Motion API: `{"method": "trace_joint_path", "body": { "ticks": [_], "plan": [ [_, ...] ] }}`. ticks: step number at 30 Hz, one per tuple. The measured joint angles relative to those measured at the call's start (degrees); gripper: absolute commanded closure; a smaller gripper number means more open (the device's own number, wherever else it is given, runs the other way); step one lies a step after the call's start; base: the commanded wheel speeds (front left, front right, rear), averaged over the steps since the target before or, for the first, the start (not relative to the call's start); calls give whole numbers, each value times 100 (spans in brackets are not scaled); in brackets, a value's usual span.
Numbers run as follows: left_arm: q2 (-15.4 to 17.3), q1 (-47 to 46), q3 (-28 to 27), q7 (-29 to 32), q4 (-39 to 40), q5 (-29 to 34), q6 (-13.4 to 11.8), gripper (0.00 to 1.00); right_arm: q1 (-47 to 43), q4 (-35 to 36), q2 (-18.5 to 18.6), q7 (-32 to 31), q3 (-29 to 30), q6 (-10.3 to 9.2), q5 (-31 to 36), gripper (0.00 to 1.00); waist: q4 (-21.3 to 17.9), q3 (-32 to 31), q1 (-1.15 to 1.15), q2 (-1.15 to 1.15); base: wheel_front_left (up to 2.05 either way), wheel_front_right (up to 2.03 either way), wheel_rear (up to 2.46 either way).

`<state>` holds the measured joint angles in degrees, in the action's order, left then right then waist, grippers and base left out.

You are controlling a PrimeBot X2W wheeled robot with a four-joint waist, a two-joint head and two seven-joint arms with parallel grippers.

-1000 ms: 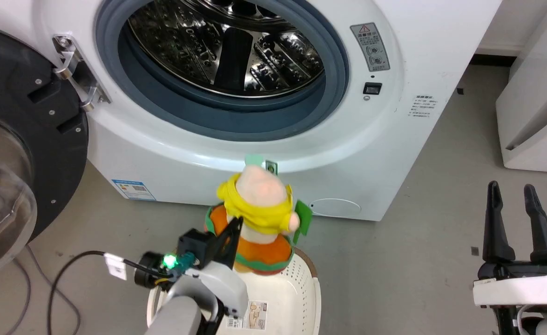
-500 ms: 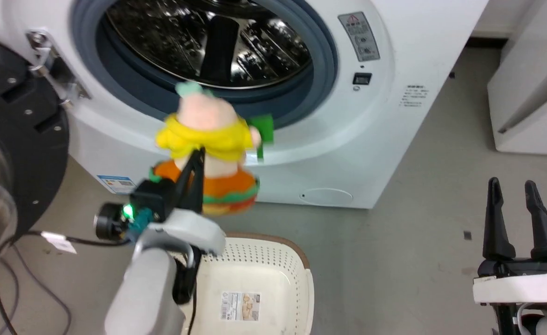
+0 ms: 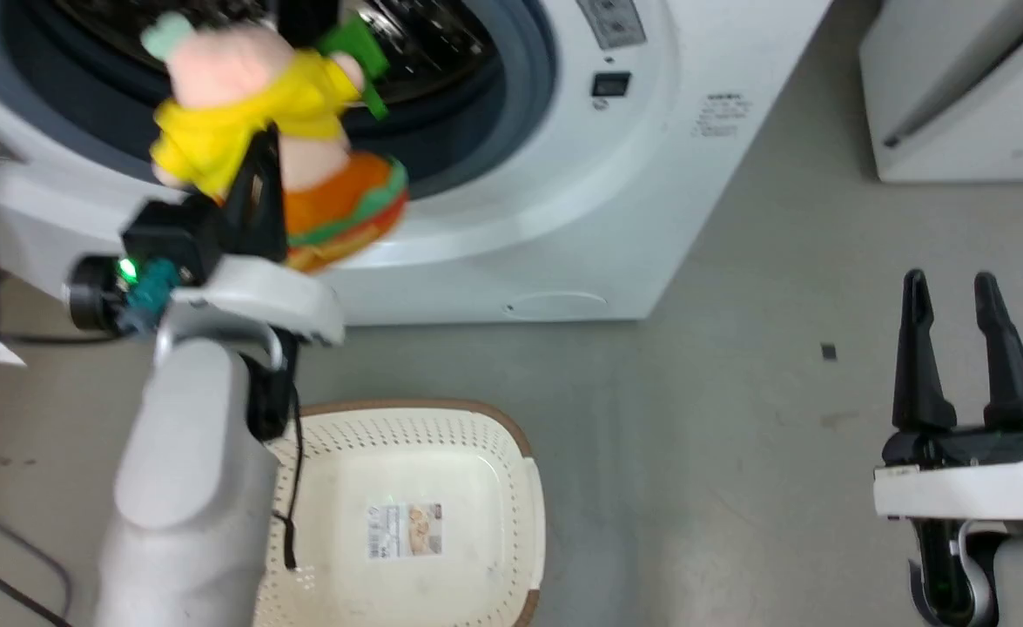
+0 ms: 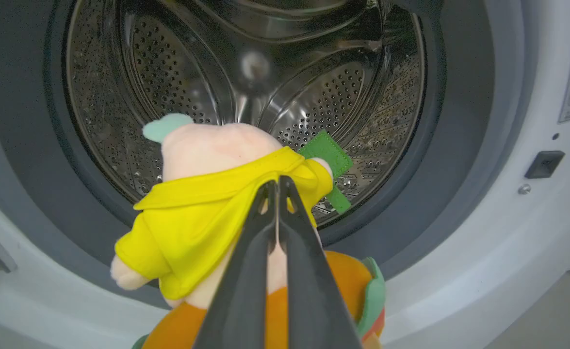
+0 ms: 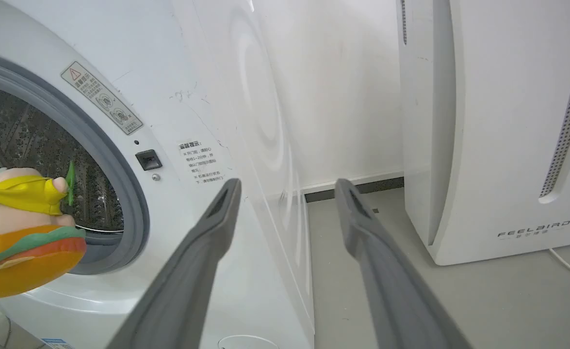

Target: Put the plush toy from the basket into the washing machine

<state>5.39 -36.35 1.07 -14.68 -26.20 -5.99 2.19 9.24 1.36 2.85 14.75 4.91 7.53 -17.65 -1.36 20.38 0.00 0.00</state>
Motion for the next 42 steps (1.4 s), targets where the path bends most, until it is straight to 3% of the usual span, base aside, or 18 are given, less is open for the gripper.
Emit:
{"method": "trace_joint_path", "body": {
  "ticks": [19,25,41,42],
  "plan": [
    [526,-1766,-728,0,-615,186,-74,100,685,154,0,0,-261,0,-261,0,-832,1269,0,0,0,0,0],
    [893,-2435,-954,0,-925,185,-75,100,804,178,0,0,-328,0,-393,0,-1059,1630,1,0,0,0,0],
    [1428,-3560,-1112,0,-1419,288,-78,100,982,233,0,0,-468,0,-461,0,-1353,2159,0,0,0,0,0],
    [1436,-3565,-1107,0,-1454,293,-93,24,982,233,0,0,-468,0,-461,0,-1352,2164,0,0,0,0,0]
  ]
}}
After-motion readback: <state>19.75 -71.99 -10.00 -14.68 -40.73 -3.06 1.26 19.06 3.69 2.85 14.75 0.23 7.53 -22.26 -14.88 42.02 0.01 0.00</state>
